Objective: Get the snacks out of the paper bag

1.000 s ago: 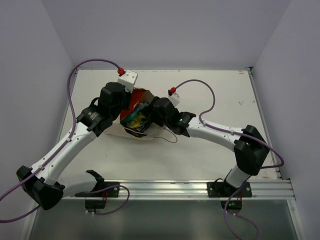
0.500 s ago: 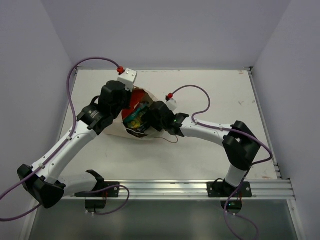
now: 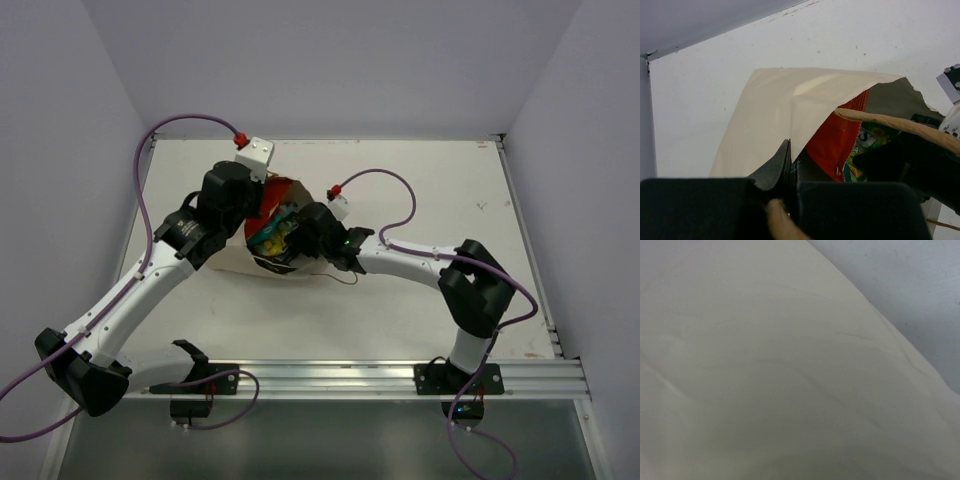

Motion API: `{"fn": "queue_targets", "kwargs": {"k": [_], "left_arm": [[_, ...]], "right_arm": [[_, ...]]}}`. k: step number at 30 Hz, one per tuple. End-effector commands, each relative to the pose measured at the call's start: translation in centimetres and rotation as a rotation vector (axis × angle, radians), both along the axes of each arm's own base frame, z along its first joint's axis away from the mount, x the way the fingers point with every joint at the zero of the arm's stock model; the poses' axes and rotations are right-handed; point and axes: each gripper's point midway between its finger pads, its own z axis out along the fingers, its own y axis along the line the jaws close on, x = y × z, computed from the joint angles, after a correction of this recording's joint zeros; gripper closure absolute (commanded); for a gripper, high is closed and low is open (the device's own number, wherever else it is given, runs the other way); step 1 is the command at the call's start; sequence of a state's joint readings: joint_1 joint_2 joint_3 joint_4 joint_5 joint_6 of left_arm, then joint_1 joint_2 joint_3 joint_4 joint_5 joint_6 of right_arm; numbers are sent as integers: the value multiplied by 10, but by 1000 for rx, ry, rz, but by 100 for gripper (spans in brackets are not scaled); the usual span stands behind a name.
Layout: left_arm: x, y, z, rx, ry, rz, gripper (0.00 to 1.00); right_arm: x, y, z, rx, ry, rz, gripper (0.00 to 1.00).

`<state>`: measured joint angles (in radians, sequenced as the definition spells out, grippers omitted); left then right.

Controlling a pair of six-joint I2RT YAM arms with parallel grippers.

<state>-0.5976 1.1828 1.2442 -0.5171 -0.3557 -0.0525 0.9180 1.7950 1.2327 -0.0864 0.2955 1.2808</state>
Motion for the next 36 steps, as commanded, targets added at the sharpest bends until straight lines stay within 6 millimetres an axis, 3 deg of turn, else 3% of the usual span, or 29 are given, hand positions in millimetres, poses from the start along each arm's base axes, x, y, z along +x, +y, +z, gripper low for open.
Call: {"fn": "queue_targets", "kwargs": {"k": [1,2,3,5,6,10,12,15,16,19,21,22,23,25,26,27,28,29,30,32,33,35,36], "left_arm": [[3,2,28,-72,-82,33,100],[4,2,27,-69,-80,38,100],[4,3,26,-67,-78,41,100],[3,3,27,-70,-82,41,100],[4,3,27,-68,-85,43,100],[4,7,29,-56,-95,56,100],[4,9,28,-52,-92,60,100],[3,12,25,-44,-88,67,100],[3,13,26,-44,-88,70,100],[0,17,26,-45,-91,78,100],[-1,19,26,-45,-92,81,100],[-2,20,26,-46,-91,83,100],[-3,19,27,-49,-92,79,100],[-5,18,27,-59,-91,71,100],[-5,17,27,-64,-88,63,100],[-7,13,25,-76,-81,41,100],[-8,11,23,-82,-77,32,100],[-9,10,22,-88,-74,27,100],[-10,8,20,-97,-69,17,100],[-11,7,17,-106,-67,13,100],[-12,6,16,-114,-64,12,100],[-12,6,15,-114,-60,11,100],[-11,6,14,-115,-59,15,100]], "right_arm": [[-7,-11,39,40,-85,19,100],[-12,-18,63,76,-121,26,100],[-21,-26,60,57,-129,58,100],[-32,-38,77,56,-164,83,100],[-40,-51,97,59,-217,104,100],[-60,-90,141,69,-356,131,100],[-61,-121,155,76,-408,98,100],[-47,-164,156,38,-453,34,100],[-38,-189,163,28,-485,-33,100],[-9,-226,152,-29,-485,-88,100],[9,-234,141,-44,-474,-75,100],[23,-236,146,-31,-503,-78,100],[41,-235,122,-36,-445,-48,100],[71,-232,126,-14,-493,-12,100],[89,-225,94,-21,-434,24,100],[103,-214,104,12,-495,67,100],[114,-210,95,14,-486,86,100],[129,-204,58,-6,-418,118,100],[141,-196,63,6,-434,150,98],[153,-193,44,15,-387,149,96],[157,-194,28,22,-347,137,90],[156,-203,20,45,-305,96,75],[148,-210,8,38,-269,74,58]]}}
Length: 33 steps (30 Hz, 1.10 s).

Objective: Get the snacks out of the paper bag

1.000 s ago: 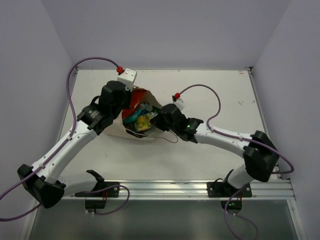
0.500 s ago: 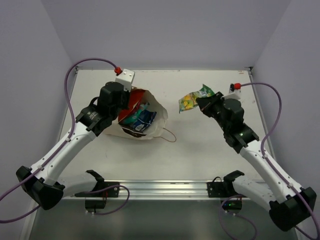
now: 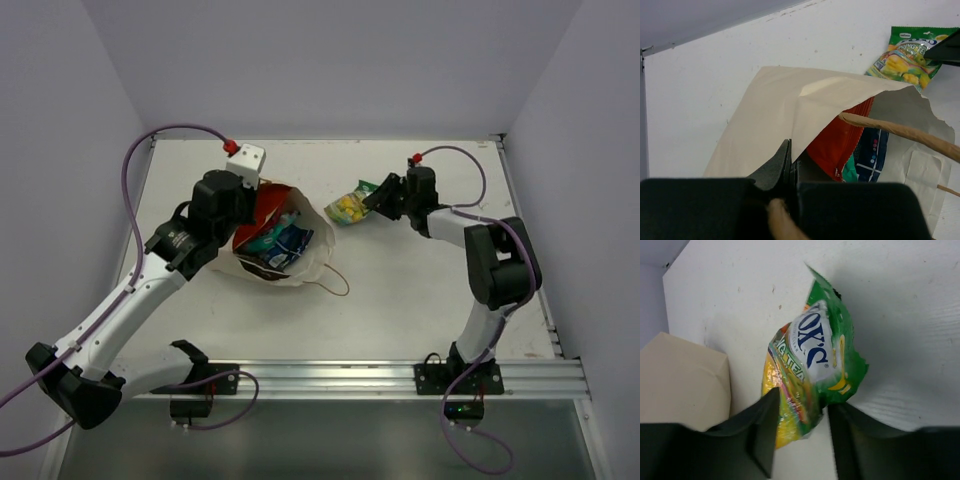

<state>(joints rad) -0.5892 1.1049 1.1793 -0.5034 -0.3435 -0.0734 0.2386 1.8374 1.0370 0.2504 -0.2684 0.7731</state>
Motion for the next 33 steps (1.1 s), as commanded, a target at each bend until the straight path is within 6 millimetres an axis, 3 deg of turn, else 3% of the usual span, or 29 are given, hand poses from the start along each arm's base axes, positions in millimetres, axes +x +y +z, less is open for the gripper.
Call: {"fn": "queue_targets", "kwargs": {"k": [1,3,4,7,9,10,12,13,15,16,18,19,22,24,27,28,30,31,33], "left_arm": [[2,-3,14,-76,-41,12,100],[2,-3,15,-79,-41,11,100],[3,-4,14,-79,-41,8,100],[5,-6,14,-80,-37,4,100],[6,-7,17,-80,-38,4,100],[7,-7,16,-75,-34,6,100],[9,-6,17,-68,-35,17,100],[11,-6,19,-63,-34,21,100],[12,-4,21,-57,-33,32,100],[13,-5,24,-57,-36,33,100],[14,-5,27,-60,-42,38,100],[14,-5,28,-62,-44,36,100],[16,-5,29,-64,-49,39,100],[17,-6,27,-57,-42,40,100],[17,-7,25,-56,-35,36,100],[16,-7,24,-56,-34,35,100],[15,-7,23,-54,-31,33,100],[15,-6,23,-53,-30,35,100],[15,-6,24,-58,-31,33,100]], "right_arm": [[10,-12,53,44,-128,-44,48],[-6,-27,42,-36,-53,-86,28],[-9,-36,57,-66,-75,-123,22],[-33,-40,69,-120,-39,-125,6],[-44,-36,103,-149,-107,-113,2],[-57,-21,107,-162,-102,-70,2],[-72,-6,136,-162,-168,-48,3],[-89,18,141,-148,-178,14,3],[-107,36,161,-101,-214,21,4],[-127,59,169,-49,-218,60,4],[-141,80,178,0,-236,70,5],[-158,101,181,27,-242,117,6],[-181,139,188,94,-276,161,9],[-187,165,181,94,-277,195,9],[-182,186,175,93,-263,206,10],[-181,196,160,73,-237,219,11],[-180,210,158,99,-224,233,12],[-178,218,146,84,-205,242,12],[-174,228,145,82,-203,247,14]]}}
